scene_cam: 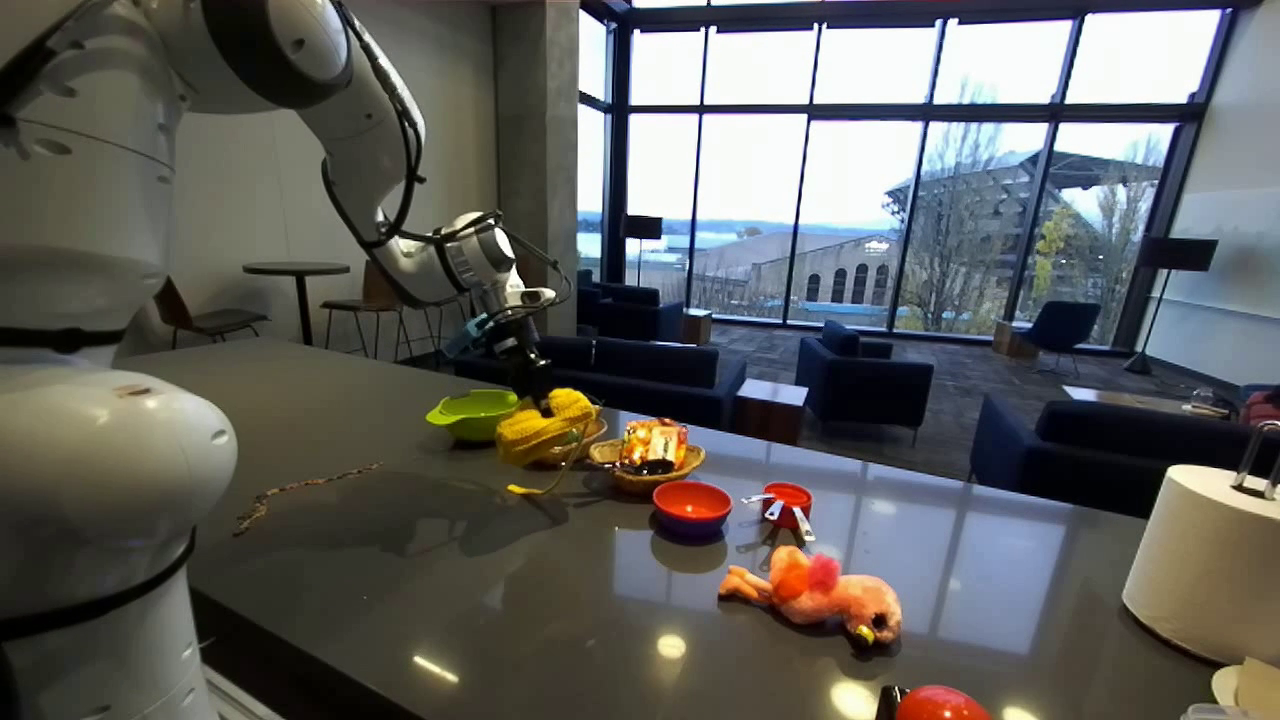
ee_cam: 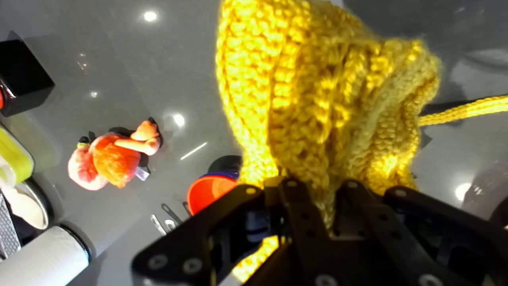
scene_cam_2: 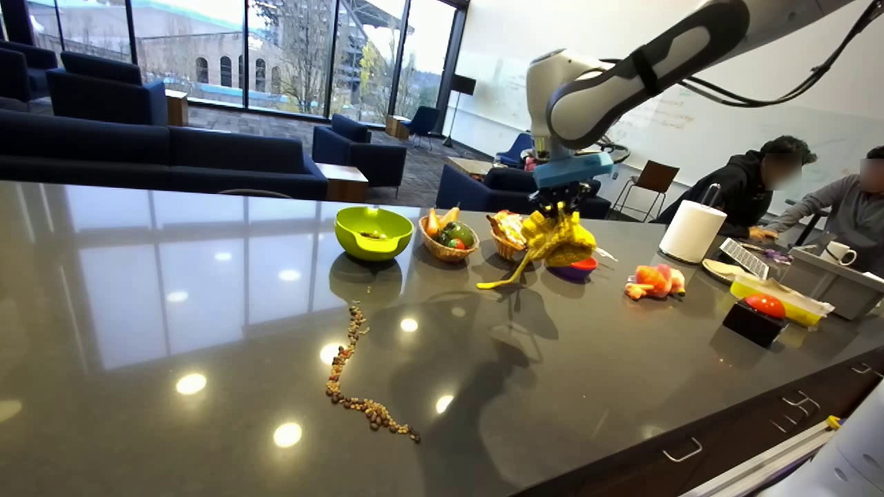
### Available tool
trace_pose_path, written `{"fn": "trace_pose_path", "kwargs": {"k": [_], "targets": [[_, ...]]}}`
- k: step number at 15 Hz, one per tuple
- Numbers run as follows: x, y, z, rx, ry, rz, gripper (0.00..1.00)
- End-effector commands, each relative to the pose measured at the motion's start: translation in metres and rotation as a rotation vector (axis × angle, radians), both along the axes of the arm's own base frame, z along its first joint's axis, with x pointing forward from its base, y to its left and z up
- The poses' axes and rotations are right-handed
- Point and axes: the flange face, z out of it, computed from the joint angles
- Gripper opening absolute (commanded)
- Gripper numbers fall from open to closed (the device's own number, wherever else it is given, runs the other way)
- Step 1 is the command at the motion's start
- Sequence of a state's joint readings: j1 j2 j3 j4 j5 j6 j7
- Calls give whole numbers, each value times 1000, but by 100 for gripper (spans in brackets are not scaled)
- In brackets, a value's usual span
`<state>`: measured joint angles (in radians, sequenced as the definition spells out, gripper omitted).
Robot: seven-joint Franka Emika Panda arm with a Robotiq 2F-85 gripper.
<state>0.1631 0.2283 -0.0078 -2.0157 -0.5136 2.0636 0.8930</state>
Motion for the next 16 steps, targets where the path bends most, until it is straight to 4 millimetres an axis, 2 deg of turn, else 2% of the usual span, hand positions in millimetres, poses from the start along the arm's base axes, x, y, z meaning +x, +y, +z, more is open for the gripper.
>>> {"fn": "trace_pose_path", "kwargs": {"k": [1, 6, 9, 12, 16], "targets": [[-17, -64, 18, 63, -38, -97, 4], [-32, -155, 23, 118, -91, -207, 4], [-43, -198, 18, 118, -134, -217, 4], [-53, -232, 4, 143, -169, -224, 4], [-69, -261, -12, 173, -204, -250, 4]]}}
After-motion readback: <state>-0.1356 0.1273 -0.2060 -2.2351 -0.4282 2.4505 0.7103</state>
